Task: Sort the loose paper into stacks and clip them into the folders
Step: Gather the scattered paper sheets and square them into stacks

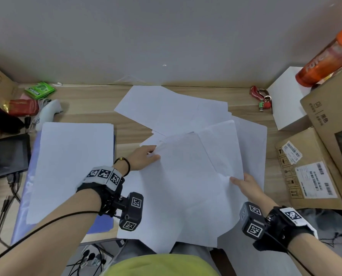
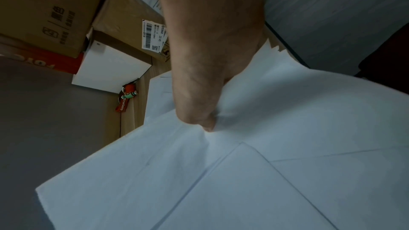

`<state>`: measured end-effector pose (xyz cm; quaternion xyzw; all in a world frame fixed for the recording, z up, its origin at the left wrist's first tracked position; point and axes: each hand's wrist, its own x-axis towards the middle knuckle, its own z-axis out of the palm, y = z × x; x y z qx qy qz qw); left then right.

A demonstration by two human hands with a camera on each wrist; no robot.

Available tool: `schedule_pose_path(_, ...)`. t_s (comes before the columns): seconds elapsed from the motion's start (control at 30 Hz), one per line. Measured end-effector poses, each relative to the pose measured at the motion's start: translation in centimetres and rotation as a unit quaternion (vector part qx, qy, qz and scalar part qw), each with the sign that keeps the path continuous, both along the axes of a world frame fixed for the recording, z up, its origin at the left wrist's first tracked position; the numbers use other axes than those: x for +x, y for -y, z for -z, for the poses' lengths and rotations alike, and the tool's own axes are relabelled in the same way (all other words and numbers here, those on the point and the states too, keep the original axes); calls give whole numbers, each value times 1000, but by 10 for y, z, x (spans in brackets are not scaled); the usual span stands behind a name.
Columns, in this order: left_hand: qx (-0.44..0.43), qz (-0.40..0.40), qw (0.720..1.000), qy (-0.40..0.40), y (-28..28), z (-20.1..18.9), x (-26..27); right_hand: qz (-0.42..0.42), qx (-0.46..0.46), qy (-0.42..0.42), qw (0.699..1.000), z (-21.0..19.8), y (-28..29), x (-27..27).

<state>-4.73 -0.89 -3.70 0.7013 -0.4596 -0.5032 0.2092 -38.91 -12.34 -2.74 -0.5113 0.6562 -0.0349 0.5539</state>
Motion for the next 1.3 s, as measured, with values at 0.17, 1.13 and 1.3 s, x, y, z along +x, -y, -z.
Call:
schedule_pose_path(0.17, 42, 15, 997, 65, -2, 11, -6, 22, 13, -3, 1000, 5, -6, -3)
schedule_pose_path(1.13, 82, 78, 992, -48, -5, -41, 37, 110, -13, -51, 993, 9, 4, 2)
schedule_pose_path(1.3, -1, -69, 972, -224, -7, -52, 43, 95, 2, -81, 992, 5, 2, 9)
